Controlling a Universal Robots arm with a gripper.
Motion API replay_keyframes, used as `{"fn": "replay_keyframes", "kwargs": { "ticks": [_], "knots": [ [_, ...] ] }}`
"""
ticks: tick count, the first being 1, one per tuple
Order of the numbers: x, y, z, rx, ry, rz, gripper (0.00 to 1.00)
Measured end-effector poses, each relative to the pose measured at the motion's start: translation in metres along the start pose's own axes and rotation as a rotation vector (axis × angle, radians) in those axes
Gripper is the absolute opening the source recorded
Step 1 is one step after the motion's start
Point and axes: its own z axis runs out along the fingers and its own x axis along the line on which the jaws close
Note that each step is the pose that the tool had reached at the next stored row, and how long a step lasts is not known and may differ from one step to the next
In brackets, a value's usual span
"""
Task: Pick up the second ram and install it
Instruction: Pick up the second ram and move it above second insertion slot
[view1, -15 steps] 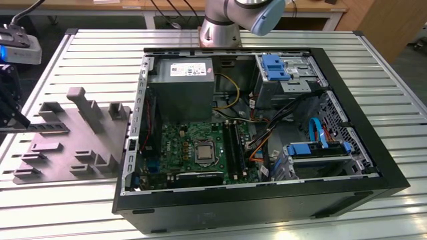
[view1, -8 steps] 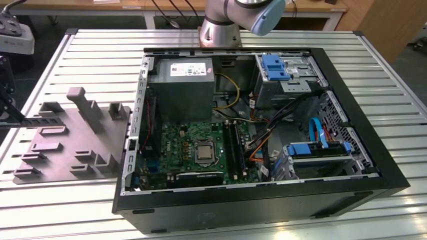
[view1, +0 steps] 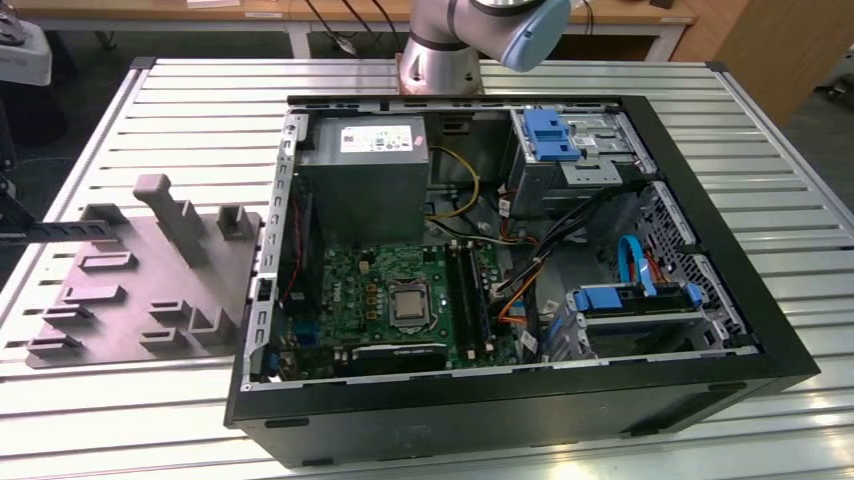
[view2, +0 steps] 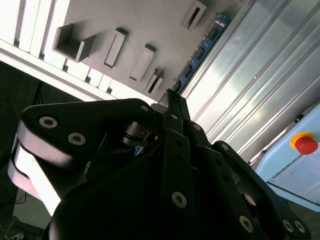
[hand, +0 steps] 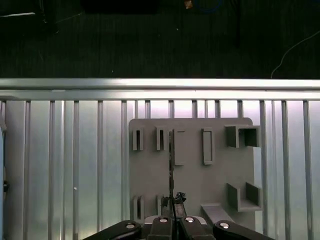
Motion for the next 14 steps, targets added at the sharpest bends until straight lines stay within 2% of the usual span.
{"fn": "replay_keyframes", "kwargs": {
  "ticks": [7, 8, 14],
  "knots": [
    [-0.0007, 0.0004, -0.0118, 0.0001, -0.0002, 0.0, 0.11],
    [-0.0019, 0.0009, -0.0265, 0.0001, -0.0002, 0.0, 0.11],
    [-0.0024, 0.0013, -0.0363, 0.0, -0.0004, 0.0, 0.11]
  ]
}}
